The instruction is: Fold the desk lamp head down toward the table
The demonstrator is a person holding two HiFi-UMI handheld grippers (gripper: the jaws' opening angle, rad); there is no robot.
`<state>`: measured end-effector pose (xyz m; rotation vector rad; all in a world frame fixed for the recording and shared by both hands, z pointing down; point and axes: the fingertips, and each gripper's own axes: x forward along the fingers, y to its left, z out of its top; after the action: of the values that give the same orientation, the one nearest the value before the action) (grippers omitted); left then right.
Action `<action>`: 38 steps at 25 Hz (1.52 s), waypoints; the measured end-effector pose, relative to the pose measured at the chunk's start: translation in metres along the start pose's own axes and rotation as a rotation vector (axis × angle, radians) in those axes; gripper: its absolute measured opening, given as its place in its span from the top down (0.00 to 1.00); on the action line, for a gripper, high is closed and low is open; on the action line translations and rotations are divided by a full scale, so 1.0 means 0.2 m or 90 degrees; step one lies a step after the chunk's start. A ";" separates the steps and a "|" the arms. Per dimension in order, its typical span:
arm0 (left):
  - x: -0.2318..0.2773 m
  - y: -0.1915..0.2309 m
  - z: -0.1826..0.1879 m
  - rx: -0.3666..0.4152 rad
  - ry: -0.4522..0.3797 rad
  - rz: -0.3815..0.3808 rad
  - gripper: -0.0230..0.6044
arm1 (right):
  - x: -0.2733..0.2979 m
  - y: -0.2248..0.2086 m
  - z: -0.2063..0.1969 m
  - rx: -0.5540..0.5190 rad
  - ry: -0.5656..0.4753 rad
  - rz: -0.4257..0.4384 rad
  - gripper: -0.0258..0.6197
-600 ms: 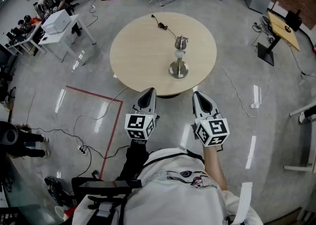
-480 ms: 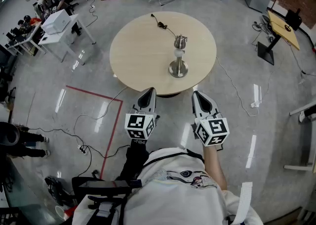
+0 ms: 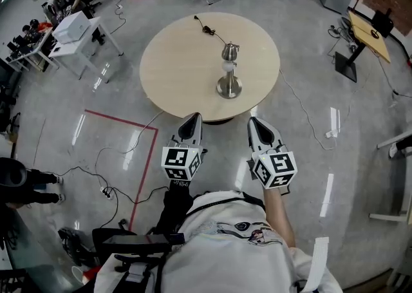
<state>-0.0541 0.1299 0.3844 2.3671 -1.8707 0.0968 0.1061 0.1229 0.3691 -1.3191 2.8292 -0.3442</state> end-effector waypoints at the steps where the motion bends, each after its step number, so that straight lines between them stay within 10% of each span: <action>1: 0.00 -0.01 -0.01 0.000 0.002 0.001 0.96 | -0.01 -0.01 0.00 0.005 -0.004 -0.002 0.96; 20: 0.18 -0.12 -0.26 -0.029 0.070 0.013 0.96 | 0.12 -0.07 -0.17 0.087 0.065 0.074 0.96; 38: 0.97 0.51 -0.16 -0.015 0.097 -0.089 0.96 | 0.95 -0.31 0.08 0.084 0.038 -0.060 0.96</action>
<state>-0.1071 -0.0757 0.4463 2.3919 -1.6262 0.2339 0.0312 -0.0620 0.3835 -1.4410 2.7411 -0.5698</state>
